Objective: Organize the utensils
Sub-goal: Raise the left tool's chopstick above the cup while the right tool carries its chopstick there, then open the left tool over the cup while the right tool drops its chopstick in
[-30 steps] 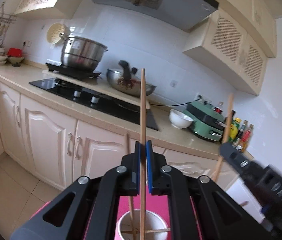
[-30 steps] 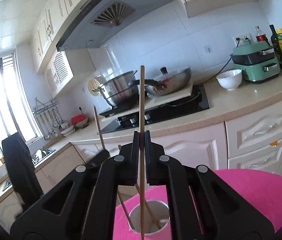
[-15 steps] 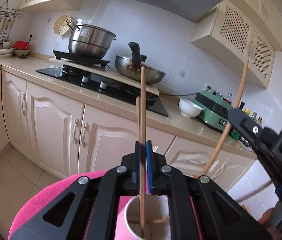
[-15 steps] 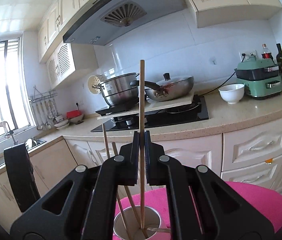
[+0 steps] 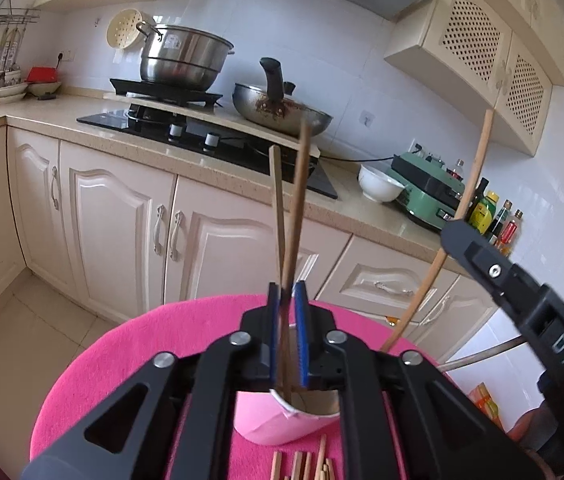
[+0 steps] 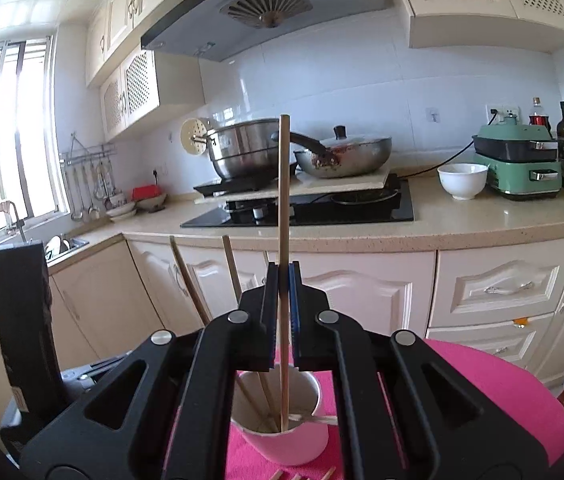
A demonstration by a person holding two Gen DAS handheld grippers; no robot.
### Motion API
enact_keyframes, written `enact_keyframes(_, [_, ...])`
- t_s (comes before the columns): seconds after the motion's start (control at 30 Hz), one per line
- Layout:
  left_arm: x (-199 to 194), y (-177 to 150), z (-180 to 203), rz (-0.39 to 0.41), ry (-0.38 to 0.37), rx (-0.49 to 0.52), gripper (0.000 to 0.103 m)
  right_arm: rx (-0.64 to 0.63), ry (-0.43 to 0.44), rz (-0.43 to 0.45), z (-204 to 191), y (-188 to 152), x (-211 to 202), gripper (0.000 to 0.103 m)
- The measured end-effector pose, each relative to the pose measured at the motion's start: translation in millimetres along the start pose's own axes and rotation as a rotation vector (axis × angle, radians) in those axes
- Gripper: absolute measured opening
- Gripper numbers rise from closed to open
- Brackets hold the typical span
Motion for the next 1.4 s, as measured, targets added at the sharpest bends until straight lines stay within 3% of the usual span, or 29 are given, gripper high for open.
enact_keyframes(0.03, [-2,0,0,-0.001,0.005,0.0,0.026,-0.001,-0.001,-0.006,0,0,-1,0.006])
enact_keyframes(0.43, [-32,13,5,-0.02,0.063,0.042,0.034,-0.013,-0.027,-0.047,-5,4,-12,0.006])
enact_keyframes(0.8, [-52,20,9,-0.041,0.09,0.079,0.036,0.002,-0.055,-0.077,-5,9,-20,0.008])
enact_keyframes(1.17, [-88,24,17,-0.063,0.098,0.115,0.038,-0.035,-0.084,-0.051,-16,28,-57,0.008])
enact_keyframes(1.4, [-100,-4,19,-0.166,0.086,0.147,0.038,-0.049,-0.154,-0.074,-7,23,-91,0.008])
Point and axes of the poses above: each gripper's, at about its wrist camera, not at the fingertips, and x roughly the way its jaws point, z to its right, y to its top, the point moved 5 cm from there along x, roughly the way its jaws point, and after that the axes turned 10 degrees about x, right-handed, at the moved point
